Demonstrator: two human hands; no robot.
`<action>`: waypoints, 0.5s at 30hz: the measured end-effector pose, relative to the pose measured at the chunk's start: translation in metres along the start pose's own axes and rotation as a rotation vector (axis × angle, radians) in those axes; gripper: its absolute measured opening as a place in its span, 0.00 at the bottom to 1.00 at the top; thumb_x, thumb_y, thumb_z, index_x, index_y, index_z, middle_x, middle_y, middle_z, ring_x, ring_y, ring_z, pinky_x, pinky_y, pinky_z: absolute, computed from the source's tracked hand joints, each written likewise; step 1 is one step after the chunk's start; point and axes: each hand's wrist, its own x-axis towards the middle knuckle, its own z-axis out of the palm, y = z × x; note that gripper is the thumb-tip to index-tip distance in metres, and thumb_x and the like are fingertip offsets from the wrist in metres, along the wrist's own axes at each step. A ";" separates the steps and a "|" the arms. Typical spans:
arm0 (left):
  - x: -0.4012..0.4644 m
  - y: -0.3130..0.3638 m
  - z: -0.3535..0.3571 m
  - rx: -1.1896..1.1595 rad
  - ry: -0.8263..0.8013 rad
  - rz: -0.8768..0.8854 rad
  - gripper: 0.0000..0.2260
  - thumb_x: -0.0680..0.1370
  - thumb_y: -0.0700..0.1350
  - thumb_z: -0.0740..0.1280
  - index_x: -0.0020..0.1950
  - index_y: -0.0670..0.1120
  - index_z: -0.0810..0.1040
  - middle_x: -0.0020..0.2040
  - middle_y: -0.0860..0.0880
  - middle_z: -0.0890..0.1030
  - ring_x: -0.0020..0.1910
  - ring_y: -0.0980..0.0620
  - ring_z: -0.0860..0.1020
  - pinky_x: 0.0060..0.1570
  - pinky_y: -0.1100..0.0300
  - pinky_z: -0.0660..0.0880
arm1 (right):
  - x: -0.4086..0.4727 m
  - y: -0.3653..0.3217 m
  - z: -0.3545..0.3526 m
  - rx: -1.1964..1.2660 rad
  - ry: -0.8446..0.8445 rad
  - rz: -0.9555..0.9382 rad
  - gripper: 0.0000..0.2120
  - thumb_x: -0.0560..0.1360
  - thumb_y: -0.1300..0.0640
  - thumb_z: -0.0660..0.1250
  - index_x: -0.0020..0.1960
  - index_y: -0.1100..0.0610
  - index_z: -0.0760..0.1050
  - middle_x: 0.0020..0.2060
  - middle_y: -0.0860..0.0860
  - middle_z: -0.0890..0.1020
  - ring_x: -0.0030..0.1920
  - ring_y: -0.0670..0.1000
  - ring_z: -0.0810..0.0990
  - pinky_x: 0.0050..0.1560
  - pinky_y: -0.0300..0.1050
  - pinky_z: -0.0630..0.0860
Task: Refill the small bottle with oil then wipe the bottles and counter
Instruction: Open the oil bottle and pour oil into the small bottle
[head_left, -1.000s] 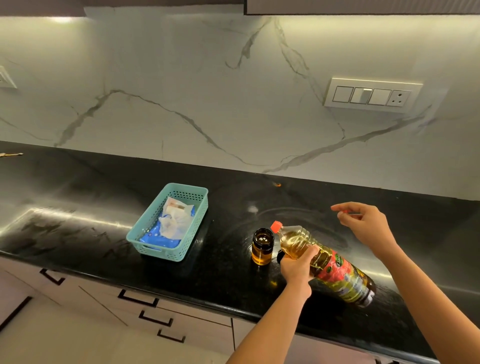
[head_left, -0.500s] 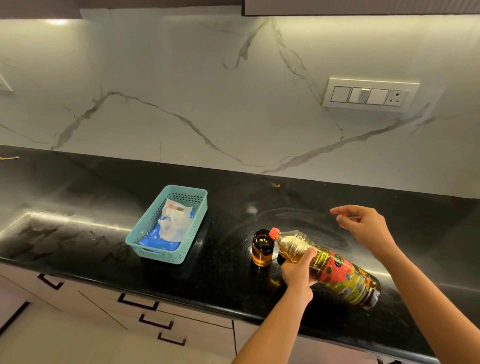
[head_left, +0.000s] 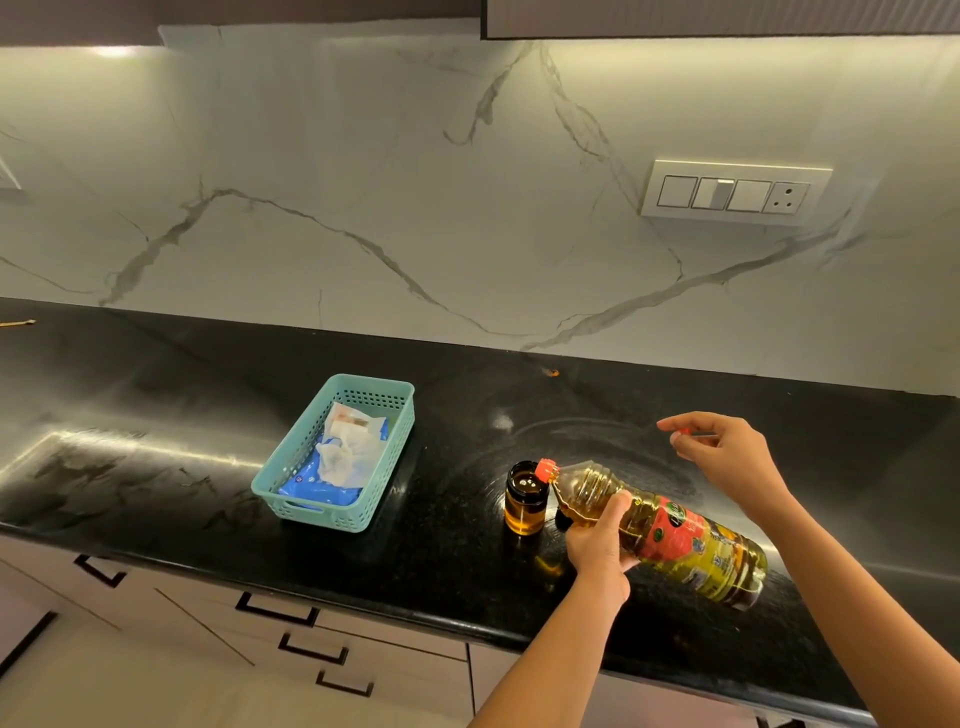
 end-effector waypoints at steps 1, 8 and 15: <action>0.000 0.000 0.000 -0.006 0.000 0.000 0.31 0.60 0.43 0.80 0.60 0.45 0.71 0.57 0.42 0.78 0.57 0.41 0.77 0.49 0.39 0.78 | 0.000 0.000 0.000 0.001 0.000 0.001 0.08 0.76 0.61 0.64 0.52 0.53 0.80 0.45 0.54 0.82 0.47 0.63 0.81 0.50 0.56 0.79; -0.001 0.001 -0.002 -0.025 0.017 -0.006 0.27 0.64 0.42 0.79 0.59 0.46 0.72 0.57 0.42 0.79 0.56 0.42 0.77 0.41 0.43 0.79 | -0.001 -0.002 0.000 0.014 0.010 -0.002 0.09 0.76 0.61 0.64 0.52 0.55 0.80 0.47 0.55 0.82 0.47 0.59 0.81 0.47 0.49 0.78; -0.006 0.003 -0.001 -0.030 0.008 -0.018 0.29 0.63 0.43 0.79 0.60 0.46 0.71 0.58 0.42 0.78 0.58 0.41 0.77 0.38 0.46 0.79 | -0.001 -0.001 0.003 -0.005 0.006 -0.003 0.08 0.76 0.60 0.64 0.51 0.52 0.80 0.46 0.53 0.81 0.46 0.61 0.81 0.49 0.53 0.79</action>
